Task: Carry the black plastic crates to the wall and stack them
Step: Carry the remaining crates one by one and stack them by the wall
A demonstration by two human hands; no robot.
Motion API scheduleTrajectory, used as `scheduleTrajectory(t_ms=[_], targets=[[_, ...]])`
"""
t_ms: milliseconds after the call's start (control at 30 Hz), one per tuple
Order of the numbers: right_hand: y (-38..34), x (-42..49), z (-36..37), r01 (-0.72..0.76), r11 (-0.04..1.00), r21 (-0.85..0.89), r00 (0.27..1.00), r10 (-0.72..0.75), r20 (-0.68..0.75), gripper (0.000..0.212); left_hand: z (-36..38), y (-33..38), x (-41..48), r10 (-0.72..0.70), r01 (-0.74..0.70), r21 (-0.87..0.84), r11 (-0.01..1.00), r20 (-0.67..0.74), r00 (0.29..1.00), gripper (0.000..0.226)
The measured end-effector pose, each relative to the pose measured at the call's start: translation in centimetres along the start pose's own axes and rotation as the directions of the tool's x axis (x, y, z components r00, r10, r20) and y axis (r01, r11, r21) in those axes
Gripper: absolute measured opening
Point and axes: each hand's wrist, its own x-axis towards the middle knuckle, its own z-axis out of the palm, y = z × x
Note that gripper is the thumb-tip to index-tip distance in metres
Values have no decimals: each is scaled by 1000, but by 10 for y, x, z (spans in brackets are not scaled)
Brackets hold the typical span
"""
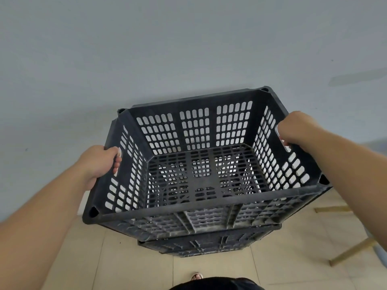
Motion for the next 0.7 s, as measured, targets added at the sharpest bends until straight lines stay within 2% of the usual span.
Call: scheduleTrajectory(t_ms=[67,133,167,267,400,600,700], targets=[[-4,0,-3,61,985,-163,997,-52,64,25,0,-1,2,-1,1,16,1000,12,1000,31],[-11,-5,-11,114,915,-387,988,-64,141,15,-1,-1,2,2,-3,43,999,23,1000,30],[-14,-7,-14,159,863,-479,982,-87,170,17,-2,-1,2,5,-7,53,999,28,1000,30],[-16,-11,-17,255,757,-601,962,-137,236,23,-3,-4,0,12,-14,54,998,29,1000,29],[-14,-13,-15,291,705,-647,953,-154,261,26,-3,-10,-2,2,-3,47,999,28,1000,30],[-5,-13,-2,277,731,-624,959,-171,226,27,-4,-17,-5,24,-25,54,998,34,999,33],[-2,-11,-4,249,788,-564,968,-182,173,24,-1,-19,-5,41,-41,46,998,6,999,33]])
